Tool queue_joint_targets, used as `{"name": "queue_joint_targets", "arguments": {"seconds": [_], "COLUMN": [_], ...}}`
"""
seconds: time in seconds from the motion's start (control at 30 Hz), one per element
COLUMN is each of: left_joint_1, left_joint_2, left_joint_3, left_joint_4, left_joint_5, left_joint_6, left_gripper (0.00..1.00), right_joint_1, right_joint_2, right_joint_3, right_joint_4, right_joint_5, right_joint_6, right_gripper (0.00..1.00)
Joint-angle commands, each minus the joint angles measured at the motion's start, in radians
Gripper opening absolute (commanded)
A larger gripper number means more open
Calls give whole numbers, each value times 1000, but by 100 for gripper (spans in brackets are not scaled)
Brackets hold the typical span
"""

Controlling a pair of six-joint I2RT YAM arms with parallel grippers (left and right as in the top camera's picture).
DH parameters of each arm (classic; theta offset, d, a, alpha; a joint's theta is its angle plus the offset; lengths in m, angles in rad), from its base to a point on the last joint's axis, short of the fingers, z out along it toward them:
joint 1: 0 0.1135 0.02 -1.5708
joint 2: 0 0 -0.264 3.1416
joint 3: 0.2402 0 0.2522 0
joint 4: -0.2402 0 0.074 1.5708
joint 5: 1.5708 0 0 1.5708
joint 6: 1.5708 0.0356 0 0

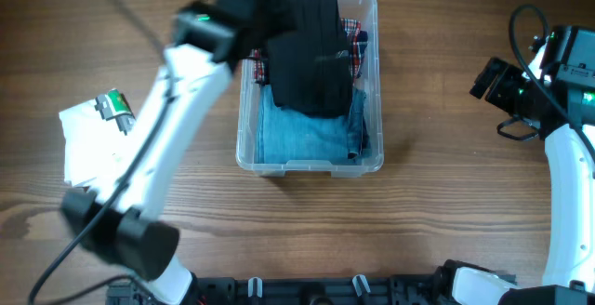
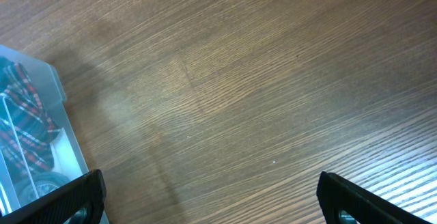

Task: Pack container
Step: 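Release the black garment and withdraw the left gripper, then lower the left gripper onto the white T-shirt and grasp it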

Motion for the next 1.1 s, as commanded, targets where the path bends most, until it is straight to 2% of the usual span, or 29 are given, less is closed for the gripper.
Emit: {"name": "queue_joint_targets", "arguments": {"seconds": [0.0,0.07,0.23,0.43,0.73,0.97,1.07], "left_joint_1": [117,187,359,546,698,784,839], "left_joint_2": [-37,-40,-38,-38,-38,-38,-38], "left_joint_3": [-2,-2,-8,-23,-183,-362,-422], "left_joint_4": [-137,-227,-406,-486,-474,-369,-311], "left_joint_5": [-90,-90,-87,-33,-43,-47,-45], "left_joint_6": [-2,-3,-6,-1,-1,79,153], "left_gripper": [87,100,100,100,100,100,100], "right_joint_1": [-5,-5,-5,-5,-5,-5,-5], "right_joint_2": [5,5,5,5,5,5,5], "right_joint_3": [10,10,10,10,10,10,10], "right_joint_4": [3,3,3,3,3,3,3], "right_joint_5": [10,10,10,10,10,10,10], "right_joint_6": [-2,-2,-2,-2,-2,-2,-2], "right_gripper": [100,100,100,100,100,100,100]}}
